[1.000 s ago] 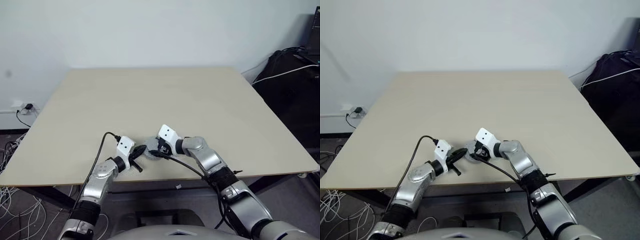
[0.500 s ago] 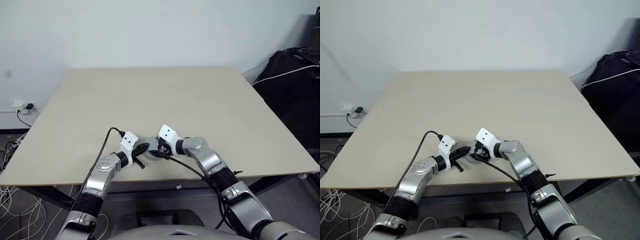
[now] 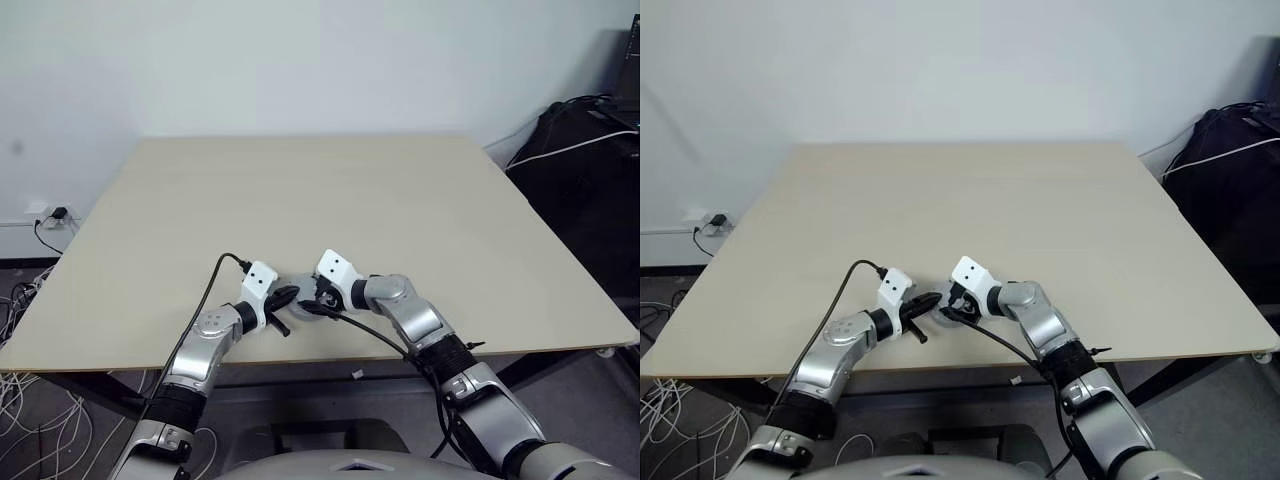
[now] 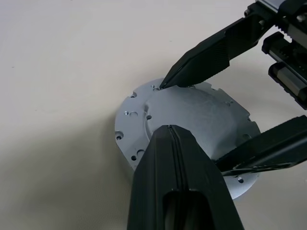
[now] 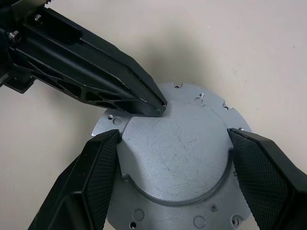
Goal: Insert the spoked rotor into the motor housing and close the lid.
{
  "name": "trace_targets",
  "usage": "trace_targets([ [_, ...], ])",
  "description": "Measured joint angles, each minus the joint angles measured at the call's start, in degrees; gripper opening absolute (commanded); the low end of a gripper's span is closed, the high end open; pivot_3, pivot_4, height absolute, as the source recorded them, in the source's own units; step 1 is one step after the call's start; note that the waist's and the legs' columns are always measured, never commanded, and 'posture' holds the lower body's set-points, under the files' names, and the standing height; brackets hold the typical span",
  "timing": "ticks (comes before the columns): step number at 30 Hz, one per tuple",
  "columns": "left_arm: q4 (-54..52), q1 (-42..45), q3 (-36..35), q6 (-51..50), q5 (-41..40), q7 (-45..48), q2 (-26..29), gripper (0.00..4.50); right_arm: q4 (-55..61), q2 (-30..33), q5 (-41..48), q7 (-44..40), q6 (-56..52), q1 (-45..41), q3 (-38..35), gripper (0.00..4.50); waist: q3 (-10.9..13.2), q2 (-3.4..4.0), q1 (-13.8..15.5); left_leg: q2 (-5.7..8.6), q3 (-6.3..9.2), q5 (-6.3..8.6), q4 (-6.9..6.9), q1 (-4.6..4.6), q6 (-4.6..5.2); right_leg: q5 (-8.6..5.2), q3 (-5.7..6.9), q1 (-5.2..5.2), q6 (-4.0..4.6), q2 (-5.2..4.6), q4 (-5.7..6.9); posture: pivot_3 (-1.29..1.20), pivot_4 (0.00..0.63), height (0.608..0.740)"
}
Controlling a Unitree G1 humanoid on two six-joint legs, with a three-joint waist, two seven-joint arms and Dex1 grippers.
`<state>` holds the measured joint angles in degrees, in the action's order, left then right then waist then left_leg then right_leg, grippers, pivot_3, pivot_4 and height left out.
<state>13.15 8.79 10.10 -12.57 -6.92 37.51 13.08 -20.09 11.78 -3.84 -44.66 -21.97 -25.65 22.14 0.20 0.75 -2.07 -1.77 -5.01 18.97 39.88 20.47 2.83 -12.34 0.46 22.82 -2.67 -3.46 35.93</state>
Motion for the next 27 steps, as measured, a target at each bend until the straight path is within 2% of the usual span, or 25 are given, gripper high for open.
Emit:
trace_targets([
  [2, -0.27, -0.15, 0.06, -0.38, -0.02, 0.04, -0.02, 0.00, 0.24, 0.10, 0.20, -0.82, -0.40, 0.06, -0.01, 4.48, 0.00, -0.01, 0.00, 0.00, 0.01, 0.00, 0.00, 0.00, 0.00, -0.01, 0.00, 0.00, -0.01, 0.00, 0.00, 0.00, 0.000, 0.740],
  [27, -0.87, -0.52, 0.53, -0.61, -0.45, 0.13, -0.13, 0.00, 0.78, -1.01, 1.99, 2.63, 0.20, 1.80, -2.01, 4.48, 0.05, -0.05, 0.02, 0.02, 0.03, 0.01, 0.00, 0.04, 0.02, -0.02, 0.00, 0.02, -0.01, -0.01, 0.00, 0.00, 0.000, 0.740],
])
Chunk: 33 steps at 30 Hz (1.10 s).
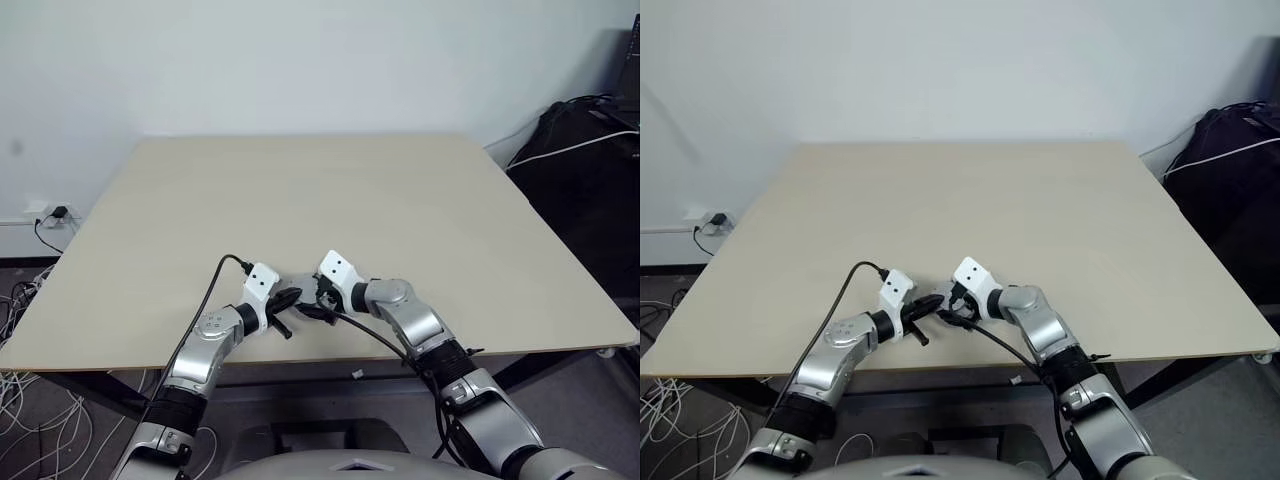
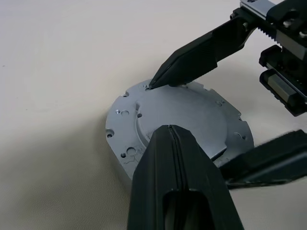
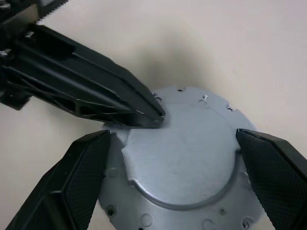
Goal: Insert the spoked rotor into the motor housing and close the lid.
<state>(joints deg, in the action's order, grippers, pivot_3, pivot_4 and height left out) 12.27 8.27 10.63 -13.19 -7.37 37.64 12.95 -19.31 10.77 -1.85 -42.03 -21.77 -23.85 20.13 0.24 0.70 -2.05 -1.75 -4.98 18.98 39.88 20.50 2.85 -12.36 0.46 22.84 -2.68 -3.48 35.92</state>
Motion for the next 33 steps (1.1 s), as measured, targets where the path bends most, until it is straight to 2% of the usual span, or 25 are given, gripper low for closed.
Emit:
trace_targets([
  [9, 0.11, 0.02, -0.02, 0.16, -0.01, 0.04, -0.13, 0.00, 1.50, 1.55, 0.65, -0.92, 0.02, 0.62, -0.32, 4.48, 0.02, -0.01, 0.04, 0.02, 0.01, 0.01, 0.00, 0.02, 0.02, 0.00, 0.00, 0.00, 0.00, -0.01, -0.01, 0.00, 0.000, 0.740],
  [16, 0.11, -0.04, -0.03, 0.19, -0.02, 0.04, -0.14, 0.00, 4.96, 5.01, 3.81, -6.64, -0.88, 0.94, -0.37, 4.48, 0.03, -0.03, 0.05, 0.02, 0.04, 0.02, 0.00, 0.02, 0.04, -0.01, 0.01, 0.00, -0.01, -0.01, -0.02, 0.00, 0.000, 0.740],
  [23, 0.06, -0.09, 0.00, 0.21, -0.06, 0.04, -0.16, 0.00, 7.09, 6.27, 5.74, -4.79, -2.92, 1.10, -3.57, 4.48, 0.03, -0.04, 0.12, 0.02, 0.03, 0.02, 0.00, 0.03, 0.05, -0.01, 0.01, 0.01, -0.01, -0.02, -0.03, 0.00, 0.000, 0.740],
  [27, -0.01, -0.14, 0.00, 0.20, -0.07, 0.05, -0.17, 0.00, 9.20, 7.32, 6.92, -2.29, -8.51, 1.71, -6.66, 4.48, 0.03, -0.04, 0.15, 0.02, 0.03, 0.03, 0.00, 0.05, 0.05, -0.02, 0.01, 0.03, 0.01, -0.02, -0.03, 0.00, 0.000, 0.740],
  [33, -0.22, -0.33, 0.00, 0.13, -0.11, 0.22, -0.15, 0.00, 13.31, 7.82, 11.24, -0.49, -22.82, 2.71, -10.30, 4.48, 0.03, -0.04, 0.26, 0.00, 0.04, 0.03, 0.00, 0.06, 0.06, -0.03, 0.01, 0.06, 0.04, -0.04, -0.03, 0.00, 0.000, 0.740],
])
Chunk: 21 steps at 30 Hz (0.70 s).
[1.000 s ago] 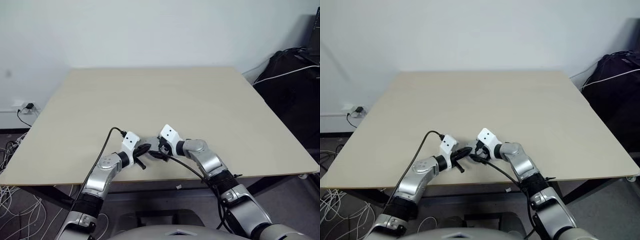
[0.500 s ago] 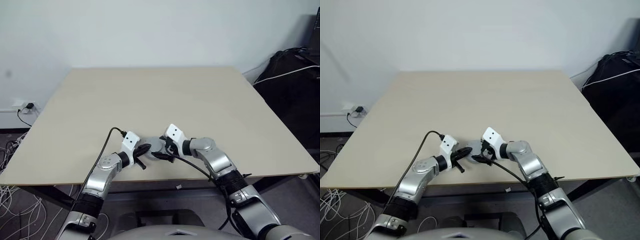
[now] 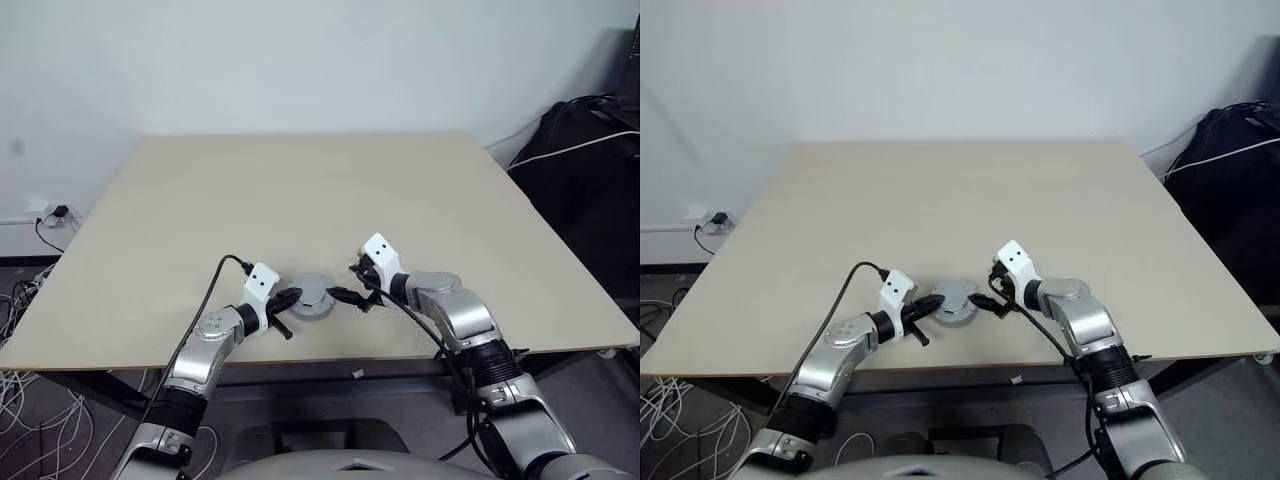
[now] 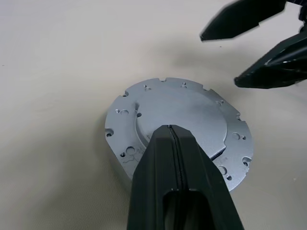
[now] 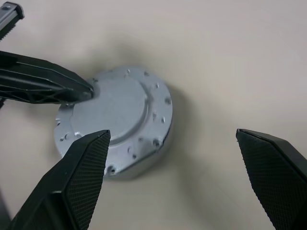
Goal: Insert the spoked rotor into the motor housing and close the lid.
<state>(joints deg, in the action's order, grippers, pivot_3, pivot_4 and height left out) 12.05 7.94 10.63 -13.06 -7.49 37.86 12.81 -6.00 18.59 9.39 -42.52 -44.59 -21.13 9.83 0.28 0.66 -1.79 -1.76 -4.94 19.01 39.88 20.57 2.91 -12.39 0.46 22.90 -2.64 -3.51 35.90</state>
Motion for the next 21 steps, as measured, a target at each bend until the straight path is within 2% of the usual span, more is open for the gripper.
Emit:
trace_targets([
  [4, -0.21, -0.19, 0.02, -0.10, -0.20, 0.20, 0.00, 0.00, 1.15, -1.42, 3.57, 1.66, -7.17, 0.71, -2.47, 4.48, 0.00, 0.00, 0.09, 0.00, 0.00, 0.01, 0.00, 0.02, 0.01, 0.00, 0.00, 0.02, 0.00, -0.01, 0.00, 0.00, 0.000, 0.740],
  [9, -0.46, -0.30, 0.10, -0.34, -0.30, 0.53, 0.02, 0.00, 1.58, -6.80, 8.31, 6.21, -14.21, 1.47, -7.27, 4.48, 0.00, 0.00, 0.22, 0.00, 0.00, 0.01, 0.00, 0.06, 0.01, 0.00, 0.00, 0.06, 0.00, -0.01, 0.01, 0.00, 0.000, 0.740],
  [10, -0.56, -0.36, 0.08, -0.42, -0.33, 0.58, 0.03, 0.00, 1.48, -9.18, 9.25, 8.62, -14.99, 1.47, -10.04, 4.48, 0.00, 0.00, 0.23, -0.01, 0.00, 0.01, -0.01, 0.08, 0.02, 0.00, 0.00, 0.06, 0.00, -0.01, 0.01, 0.00, 0.000, 0.740],
  [14, -0.83, -0.46, 0.09, -0.60, -0.37, 0.81, 0.05, 0.00, -0.47, -13.65, 10.40, 15.19, -15.51, 0.66, -15.30, 4.48, 0.00, 0.01, 0.27, 0.01, -0.01, 0.01, -0.01, 0.11, 0.01, 0.01, 0.00, 0.09, -0.01, -0.01, 0.01, 0.00, 0.000, 0.740],
  [21, -1.16, -0.50, 0.02, -1.14, -0.40, 0.93, 0.10, 0.00, -2.16, -14.26, 11.45, 18.83, -15.51, -0.48, -17.05, 4.48, 0.01, 0.03, 0.22, 0.02, -0.01, 0.01, -0.02, 0.14, 0.02, 0.01, 0.00, 0.12, -0.02, -0.01, 0.01, 0.00, 0.000, 0.740],
])
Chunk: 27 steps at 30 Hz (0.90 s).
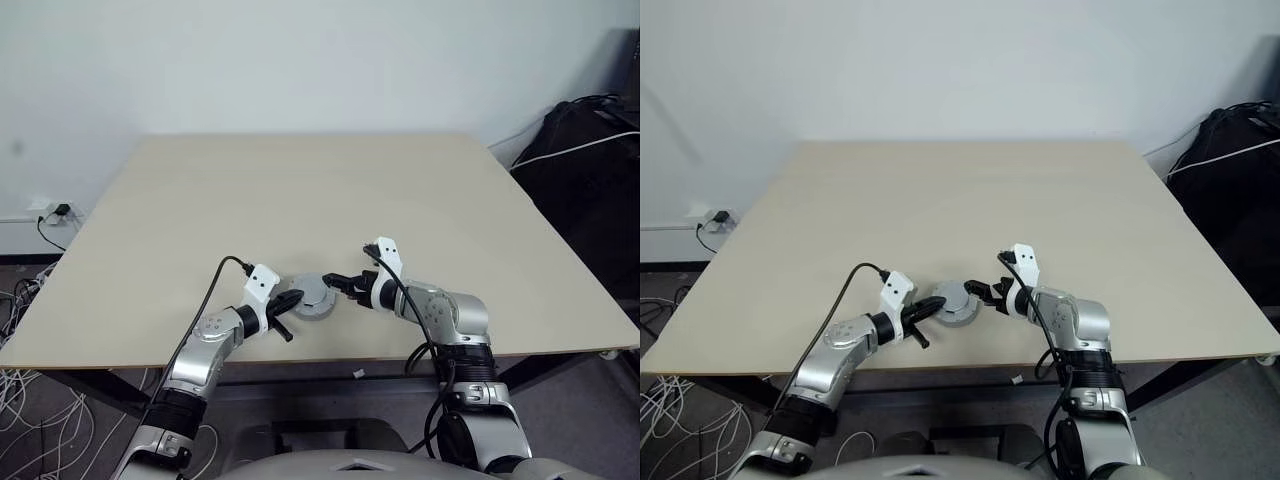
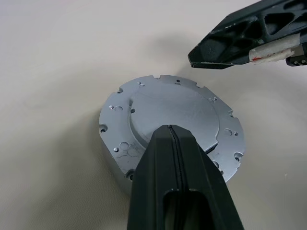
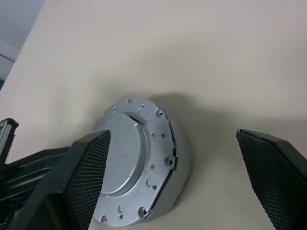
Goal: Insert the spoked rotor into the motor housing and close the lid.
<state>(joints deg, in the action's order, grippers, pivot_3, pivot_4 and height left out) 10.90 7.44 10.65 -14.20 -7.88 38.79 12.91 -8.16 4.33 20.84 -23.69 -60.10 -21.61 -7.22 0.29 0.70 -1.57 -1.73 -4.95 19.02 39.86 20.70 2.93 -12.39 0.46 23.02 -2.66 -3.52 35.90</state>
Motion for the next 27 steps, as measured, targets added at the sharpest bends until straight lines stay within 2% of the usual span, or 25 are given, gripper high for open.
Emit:
trace_targets([
  [15, -0.26, -0.08, -0.06, -0.32, -0.02, 0.02, 0.02, 0.00, -2.49, 0.28, 3.76, 1.51, -5.64, -0.90, -1.12, 4.48, 0.00, 0.00, -0.07, 0.00, 0.00, 0.00, 0.00, 0.00, 0.01, 0.00, 0.00, -0.01, -0.01, 0.00, 0.00, 0.00, 0.000, 0.740],
  [27, -0.43, -0.20, -0.07, -0.40, -0.03, 0.04, 0.09, 0.00, -4.74, -1.96, 5.52, 4.03, -8.02, -1.64, -2.54, 4.48, 0.00, 0.00, -0.17, 0.00, 0.01, 0.00, -0.02, 0.00, 0.01, 0.00, -0.01, -0.01, -0.02, 0.00, 0.00, 0.00, 0.000, 0.740],
])
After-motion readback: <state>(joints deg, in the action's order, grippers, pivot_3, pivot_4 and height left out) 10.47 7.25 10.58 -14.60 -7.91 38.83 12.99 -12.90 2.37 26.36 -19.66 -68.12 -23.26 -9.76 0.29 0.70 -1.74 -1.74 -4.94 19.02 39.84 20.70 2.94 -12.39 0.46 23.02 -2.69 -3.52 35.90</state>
